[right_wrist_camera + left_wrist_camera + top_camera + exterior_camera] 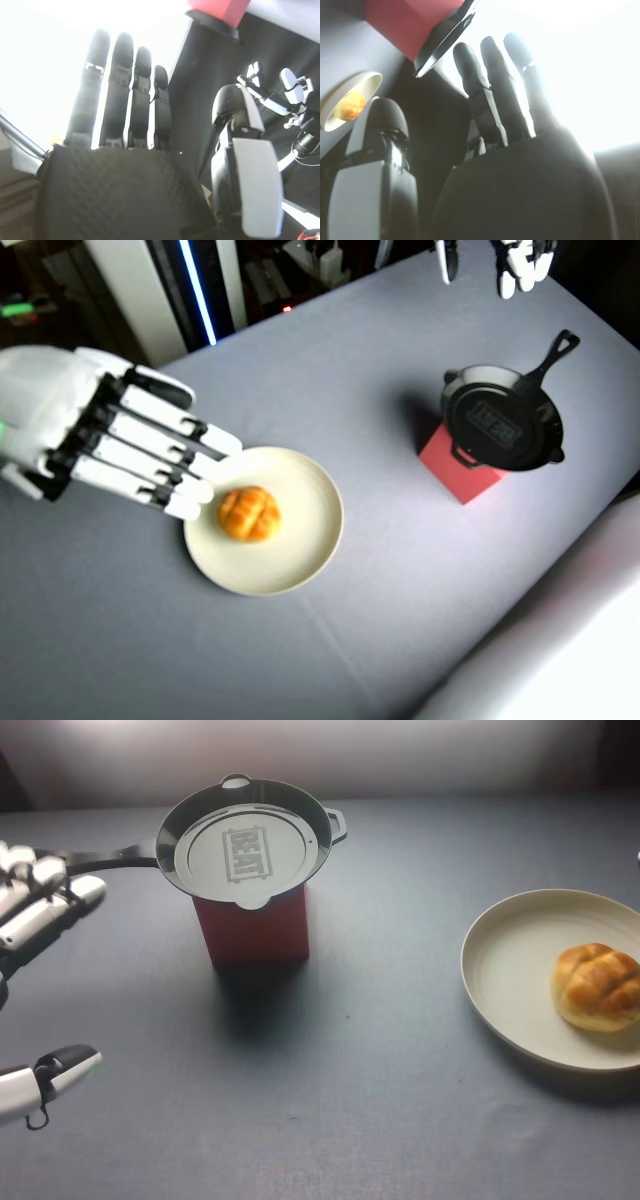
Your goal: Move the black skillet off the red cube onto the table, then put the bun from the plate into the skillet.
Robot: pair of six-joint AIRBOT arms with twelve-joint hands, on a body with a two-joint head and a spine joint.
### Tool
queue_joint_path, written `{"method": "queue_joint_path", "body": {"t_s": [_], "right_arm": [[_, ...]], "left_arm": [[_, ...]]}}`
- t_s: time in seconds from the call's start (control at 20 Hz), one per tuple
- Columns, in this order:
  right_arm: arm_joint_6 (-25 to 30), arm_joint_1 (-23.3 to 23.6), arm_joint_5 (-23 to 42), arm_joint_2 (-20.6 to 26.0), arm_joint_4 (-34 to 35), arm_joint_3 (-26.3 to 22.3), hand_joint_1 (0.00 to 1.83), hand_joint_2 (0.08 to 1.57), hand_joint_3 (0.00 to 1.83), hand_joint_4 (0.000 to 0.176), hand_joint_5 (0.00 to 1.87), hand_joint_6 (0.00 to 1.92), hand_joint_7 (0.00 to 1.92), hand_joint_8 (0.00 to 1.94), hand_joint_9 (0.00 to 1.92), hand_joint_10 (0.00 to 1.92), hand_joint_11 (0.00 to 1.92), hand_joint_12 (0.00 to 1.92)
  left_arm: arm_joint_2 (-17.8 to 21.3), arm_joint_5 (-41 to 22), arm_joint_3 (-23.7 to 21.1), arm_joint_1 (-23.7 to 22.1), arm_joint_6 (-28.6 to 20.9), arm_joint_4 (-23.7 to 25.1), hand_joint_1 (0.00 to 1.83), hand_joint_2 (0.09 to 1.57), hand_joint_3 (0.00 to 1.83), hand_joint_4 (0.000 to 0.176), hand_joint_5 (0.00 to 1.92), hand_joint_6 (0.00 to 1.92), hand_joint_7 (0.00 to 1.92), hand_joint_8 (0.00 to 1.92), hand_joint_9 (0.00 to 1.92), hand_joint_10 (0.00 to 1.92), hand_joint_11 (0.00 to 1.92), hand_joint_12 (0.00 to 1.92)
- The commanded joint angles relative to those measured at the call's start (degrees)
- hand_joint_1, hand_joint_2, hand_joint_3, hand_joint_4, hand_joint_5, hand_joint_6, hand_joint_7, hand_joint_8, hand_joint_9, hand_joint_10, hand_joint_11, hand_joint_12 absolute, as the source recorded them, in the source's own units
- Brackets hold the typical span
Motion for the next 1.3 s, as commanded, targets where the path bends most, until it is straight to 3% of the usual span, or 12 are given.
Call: {"method": "queue_joint_path", "body": {"t_s": [0.0, 0.2, 0.25, 0.35, 0.4, 0.5, 0.6, 0.65, 0.9, 1.0, 1.15, 1.25], "right_arm": [[0.23, 0.14, 6.99, 0.03, 0.92, 0.30, 0.78, 1.12, 0.00, 0.062, 0.30, 0.00, 0.34, 0.00, 0.35, 0.00, 0.31, 0.09], [0.23, 0.14, 6.83, -0.13, 0.87, 0.31, 0.74, 1.13, 0.00, 0.055, 0.31, 0.00, 0.34, 0.00, 0.35, 0.00, 0.34, 0.07], [0.23, 0.14, 6.71, -0.19, 0.87, 0.32, 0.74, 1.13, 0.00, 0.062, 0.31, 0.00, 0.35, 0.00, 0.35, 0.00, 0.34, 0.07], [0.23, 0.14, 6.39, -0.21, 0.84, 0.32, 0.75, 1.13, 0.00, 0.076, 0.31, 0.00, 0.34, 0.00, 0.34, 0.00, 0.34, 0.06], [0.23, 0.09, 6.30, -0.21, 0.80, 0.37, 0.73, 1.15, 0.01, 0.072, 0.32, 0.00, 0.34, 0.00, 0.34, 0.00, 0.35, 0.06], [0.23, -0.10, 6.15, -0.32, 0.74, 0.52, 0.77, 1.15, 0.00, 0.074, 0.33, 0.01, 0.34, 0.00, 0.34, 0.00, 0.35, 0.05], [0.23, -0.14, 5.95, -0.45, 0.54, 0.67, 0.79, 1.15, 0.00, 0.088, 0.32, 0.00, 0.33, 0.00, 0.32, 0.00, 0.35, 0.04], [0.23, -0.14, 5.80, -0.48, 0.49, 0.73, 0.79, 1.15, 0.00, 0.096, 0.32, 0.00, 0.33, 0.00, 0.31, 0.00, 0.35, 0.04], [0.23, -0.14, 4.68, -0.92, 0.33, 1.09, 0.78, 1.16, 0.00, 0.095, 0.32, 0.00, 0.31, 0.00, 0.32, 0.00, 0.37, 0.05], [0.23, -0.14, 4.38, -1.03, 0.31, 1.18, 0.78, 1.17, 0.01, 0.093, 0.33, 0.00, 0.32, 0.00, 0.33, 0.01, 0.38, 0.04], [0.23, -0.14, 4.06, -1.26, 0.23, 1.40, 0.76, 1.18, 0.01, 0.105, 0.32, 0.00, 0.32, 0.00, 0.33, 0.00, 0.37, 0.04], [0.23, -0.14, 3.80, -1.45, 0.09, 1.55, 0.73, 1.18, 0.01, 0.115, 0.31, 0.00, 0.32, 0.00, 0.33, 0.00, 0.38, 0.04]], "left_arm": [[0.03, -6.76, 0.45, -0.66, 0.10, 0.54, 0.75, 0.98, 0.03, 0.066, 0.24, 0.00, 0.11, 0.00, 0.03, 0.00, 0.00, 0.00], [-0.33, -5.50, 2.22, -2.20, 0.10, -0.18, 0.79, 0.99, 0.02, 0.053, 0.24, 0.00, 0.11, 0.00, 0.02, 0.00, 0.00, 0.00], [-0.68, -4.62, 3.32, -3.48, 0.12, -0.93, 0.78, 0.99, 0.02, 0.067, 0.23, 0.00, 0.10, 0.00, 0.02, 0.00, 0.00, 0.00], [-2.03, -1.13, 6.35, -7.87, 0.26, -1.86, 0.78, 1.03, 0.03, 0.061, 0.20, 0.00, 0.09, 0.00, 0.00, 0.00, 0.00, 0.00], [-2.94, 1.70, 8.12, -10.92, 1.20, -2.34, 0.79, 1.02, 0.02, 0.074, 0.22, 0.01, 0.12, 0.01, 0.02, 0.01, 0.00, 0.00], [-4.62, 6.72, 11.10, -15.45, 3.34, -3.82, 0.78, 1.03, 0.01, 0.058, 0.26, 0.01, 0.17, 0.01, 0.08, 0.02, 0.02, 0.01], [-6.77, 12.25, 14.70, -19.13, 3.76, -5.32, 0.72, 1.02, 0.00, 0.067, 0.26, 0.00, 0.17, 0.01, 0.08, 0.01, 0.00, 0.00], [-7.96, 15.15, 16.58, -20.65, 3.75, -6.09, 0.67, 1.01, 0.00, 0.097, 0.27, 0.01, 0.19, 0.01, 0.11, 0.02, 0.04, 0.02], [-12.55, 27.77, 24.21, -26.85, 6.84, -9.08, 0.74, 1.02, 0.00, 0.098, 0.26, 0.00, 0.19, 0.00, 0.10, 0.01, 0.05, 0.04], [-13.60, 30.64, 25.97, -28.53, 7.81, -9.51, 0.77, 1.02, 0.00, 0.114, 0.27, 0.00, 0.22, 0.01, 0.13, 0.01, 0.09, 0.06], [-15.59, 35.72, 29.44, -31.89, 9.41, -10.42, 0.78, 1.03, 0.00, 0.097, 0.31, 0.00, 0.27, 0.00, 0.21, 0.01, 0.00, 0.52], [-16.89, 38.74, 31.91, -33.73, 10.37, -11.40, 0.81, 1.05, 0.00, 0.067, 0.38, 0.01, 0.35, 0.01, 0.31, 0.02, 0.00, 0.69]]}}
